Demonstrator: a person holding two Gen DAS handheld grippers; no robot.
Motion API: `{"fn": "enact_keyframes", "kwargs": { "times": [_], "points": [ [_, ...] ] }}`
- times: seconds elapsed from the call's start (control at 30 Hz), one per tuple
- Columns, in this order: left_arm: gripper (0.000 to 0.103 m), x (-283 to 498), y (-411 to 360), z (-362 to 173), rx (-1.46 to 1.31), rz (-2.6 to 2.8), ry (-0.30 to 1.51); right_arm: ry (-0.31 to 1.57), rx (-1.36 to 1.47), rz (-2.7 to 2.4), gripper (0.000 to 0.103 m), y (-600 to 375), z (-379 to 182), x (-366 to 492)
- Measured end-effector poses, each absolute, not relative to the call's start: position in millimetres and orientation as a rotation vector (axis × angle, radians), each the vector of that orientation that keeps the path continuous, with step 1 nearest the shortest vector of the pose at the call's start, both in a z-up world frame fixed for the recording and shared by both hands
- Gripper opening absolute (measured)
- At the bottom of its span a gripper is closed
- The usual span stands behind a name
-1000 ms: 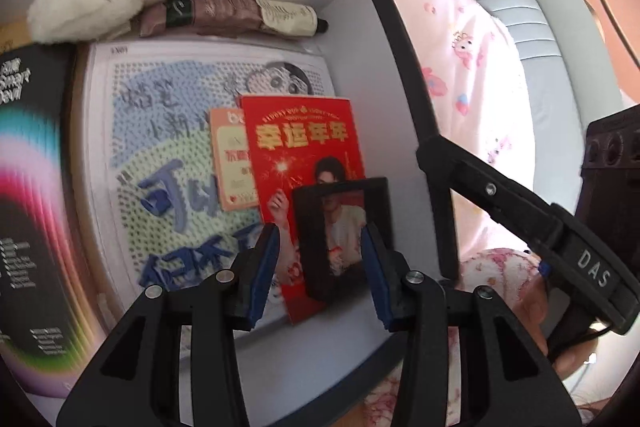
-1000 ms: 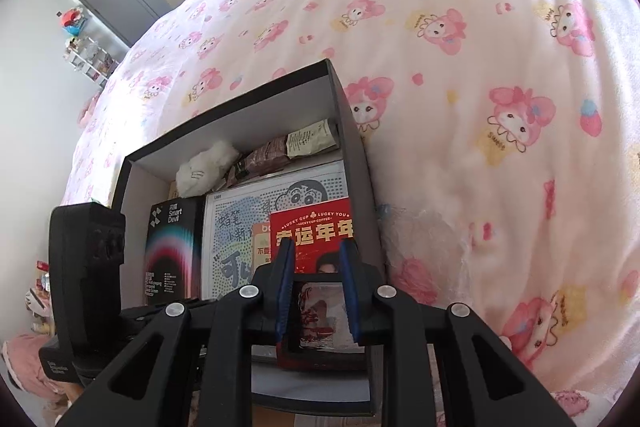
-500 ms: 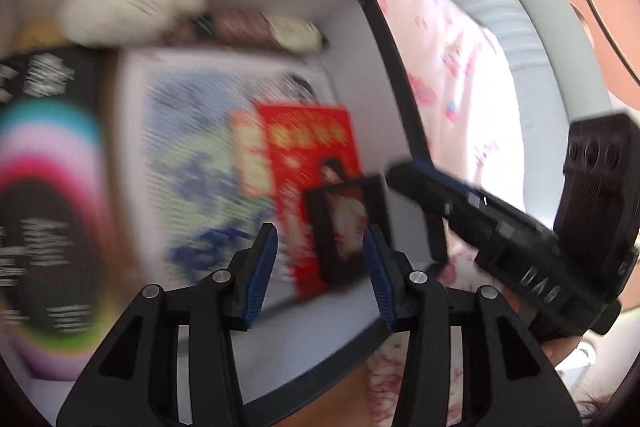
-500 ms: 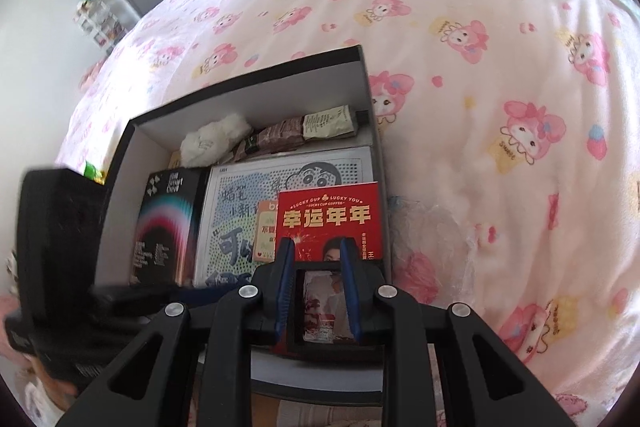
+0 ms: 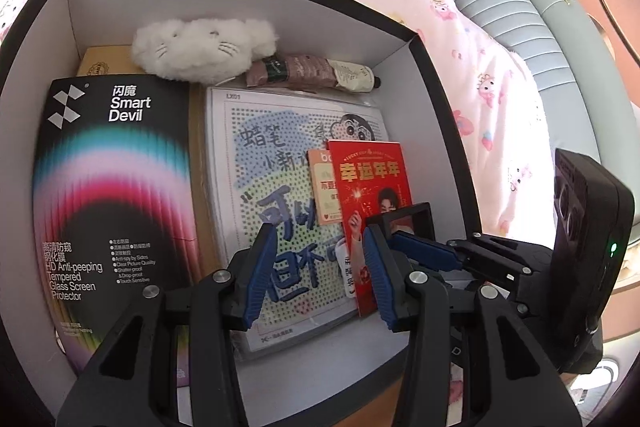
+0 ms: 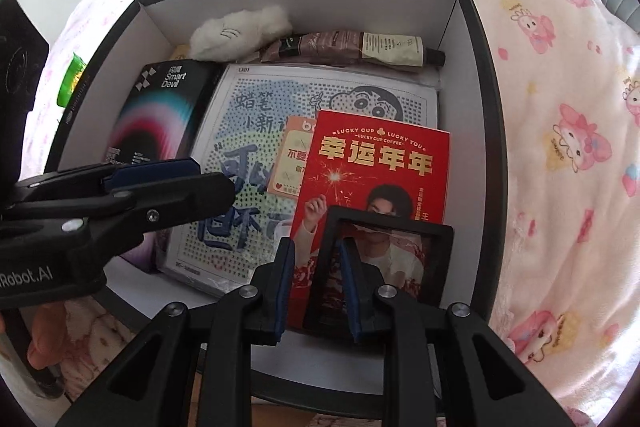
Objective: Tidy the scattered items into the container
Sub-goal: 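Lower the black frame in front of the red card and release, then move the right gripper back to the clear phone case on the bedspread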
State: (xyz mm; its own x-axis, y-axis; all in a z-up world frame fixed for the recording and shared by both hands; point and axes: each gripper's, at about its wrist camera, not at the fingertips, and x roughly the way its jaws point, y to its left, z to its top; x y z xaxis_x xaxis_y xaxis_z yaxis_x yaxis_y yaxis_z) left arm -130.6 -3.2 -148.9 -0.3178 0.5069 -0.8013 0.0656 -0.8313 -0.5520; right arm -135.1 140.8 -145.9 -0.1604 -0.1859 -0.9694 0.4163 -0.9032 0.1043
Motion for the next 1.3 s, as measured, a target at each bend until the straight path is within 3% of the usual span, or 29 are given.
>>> {"fn": "enact_keyframes", "kwargs": {
  "times": [0.2,0.33,0.57,0.7,0.8,1.1,1.3],
  "points": [
    [0.045,-130,4,-144,-1.567,2.248,-0.733,0.277,1.652,-2.186,0.02,143,-136,-131],
    [0.045,-121,13,-114,-1.459,2.32,-0.634,0.145,1.574,-2.237,0.025,155,-114,-129],
    [0.045,-83,11,-54,-1.293,2.424,-0.557,0.096,1.44,-2.315,0.026,148,-56,-115],
    [0.044,-57,2,-32,-1.241,2.448,-0.555,0.114,1.345,-2.349,0.034,134,-26,-89],
    [0.044,-40,-11,-19,-1.217,2.493,-0.562,0.122,1.297,-2.347,0.035,121,-11,-74],
    [0.044,3,-86,-7,-1.222,2.622,-0.644,0.238,1.201,-2.207,0.035,35,4,-58],
    [0.044,21,-144,-24,-1.308,2.75,-0.697,0.269,1.209,-2.013,0.035,-39,-26,-69]
  ]
}}
